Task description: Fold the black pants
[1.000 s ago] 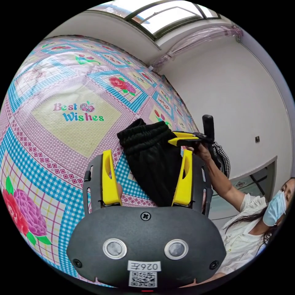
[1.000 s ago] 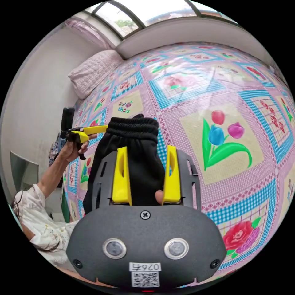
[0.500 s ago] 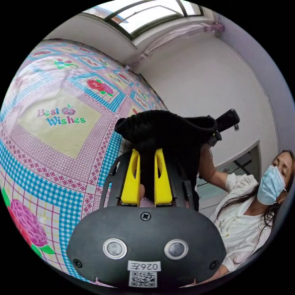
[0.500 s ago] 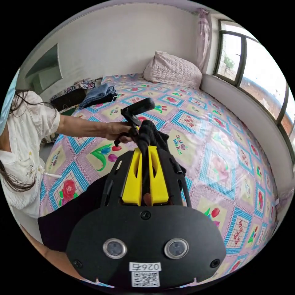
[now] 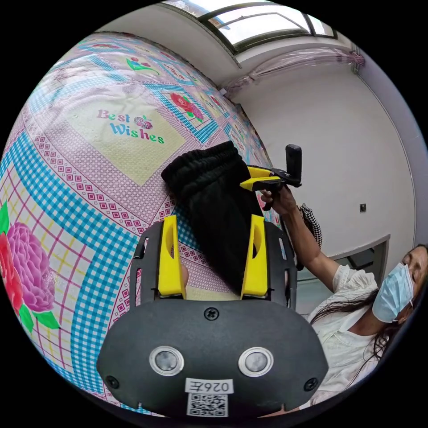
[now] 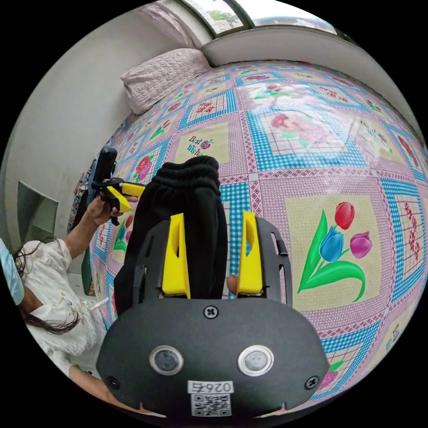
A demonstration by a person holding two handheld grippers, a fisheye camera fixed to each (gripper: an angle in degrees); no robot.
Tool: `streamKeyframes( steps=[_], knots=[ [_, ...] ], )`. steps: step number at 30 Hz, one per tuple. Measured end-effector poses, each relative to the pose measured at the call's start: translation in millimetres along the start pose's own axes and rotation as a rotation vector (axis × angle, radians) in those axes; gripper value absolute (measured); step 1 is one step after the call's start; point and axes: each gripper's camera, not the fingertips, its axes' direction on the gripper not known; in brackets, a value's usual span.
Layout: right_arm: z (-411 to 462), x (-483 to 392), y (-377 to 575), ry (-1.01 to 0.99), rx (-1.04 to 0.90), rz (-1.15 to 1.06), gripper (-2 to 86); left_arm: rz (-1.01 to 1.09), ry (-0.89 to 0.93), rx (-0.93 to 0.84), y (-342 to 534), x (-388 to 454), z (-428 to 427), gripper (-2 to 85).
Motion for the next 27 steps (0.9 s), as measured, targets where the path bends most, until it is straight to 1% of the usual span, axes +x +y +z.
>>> streamKeyframes(
  steps=[1,2,3,4,6,9,12,13,14,15,16,17,19,21,22,23,24,25,26,27],
  knots=[
    [6.5,1.6,2.7,-0.011,-0.025,0.005,14.2,0.023,-0.036,-0.046,-7.3,7.8,8.2,18.7],
    [5.2,-2.7,11.6,0.053,0.018,0.010,12.4,0.043,-0.086,-0.135,-15.7,14.9,21.4,13.1],
    [7.1,-11.5,16.3,0.054,-0.003,-0.037,4.6,0.050,-0.127,-0.171,-19.4,18.1,27.0,10.2],
    [9.5,-14.4,16.8,0.026,-0.026,-0.048,0.8,0.089,-0.180,-0.186,-25.5,25.4,30.7,7.4],
    [8.4,-27.1,19.1,0.123,-0.042,-0.064,-0.6,0.122,-0.173,-0.173,-37.3,30.4,23.4,5.2],
    [-14.4,-24.0,9.6,0.206,-0.008,-0.038,-0.9,0.138,-0.208,-0.163,-65.7,31.4,12.0,4.4],
    [-43.3,3.8,-16.6,0.222,0.056,0.056,0.0,0.117,-0.216,-0.106,-107.7,21.3,-3.0,4.6],
    [-47.7,10.6,-23.0,0.239,0.062,0.070,0.4,0.106,-0.229,-0.084,-125.7,14.4,-11.2,6.3],
    [-54.1,24.7,-34.4,0.293,0.057,0.101,3.0,0.039,-0.276,-0.062,-138.0,5.1,-23.3,8.6],
    [-60.7,39.6,-40.1,0.367,0.032,0.175,5.6,0.010,-0.305,-0.053,-141.3,1.8,-30.7,10.1],
    [-65.6,44.8,-39.6,0.399,0.027,0.207,6.9,-0.027,-0.347,-0.040,-142.0,-1.5,-46.4,12.6],
    [-80.0,47.6,-31.8,0.411,0.057,0.224,8.4,-0.012,-0.342,-0.020,-133.9,-0.1,-63.4,14.6],
    [-108.3,38.7,-5.5,0.388,0.163,0.198,9.0,0.039,-0.293,0.035,-107.5,4.9,-89.4,14.3],
    [-148.7,13.4,54.1,0.322,0.329,0.133,8.7,0.113,-0.164,0.113,-66.9,9.6,-115.7,10.1],
    [-159.8,4.4,73.9,0.304,0.386,0.113,8.5,0.156,-0.043,0.190,-33.4,11.5,-134.3,3.6],
    [-182.4,-17.1,119.4,0.273,0.520,0.066,7.7,0.195,0.074,0.281,3.9,12.9,-153.4,0.1],
    [-204.1,-40.8,170.7,0.257,0.664,0.034,6.5,0.209,0.125,0.324,22.6,13.4,-162.1,-0.2],
    [-213.7,-53.1,197.1,0.262,0.736,0.024,5.8,0.230,0.194,0.412,60.2,15.3,-178.3,-0.5],
    [-228.8,-77.0,247.5,0.294,0.861,0.018,4.6,0.232,0.227,0.490,96.8,19.1,-191.3,-0.8],
    [-239.5,-101.0,294.2,0.329,0.955,0.023,3.4,0.237,0.242,0.528,114.4,22.2,-197.1,-0.8]
  ],
)
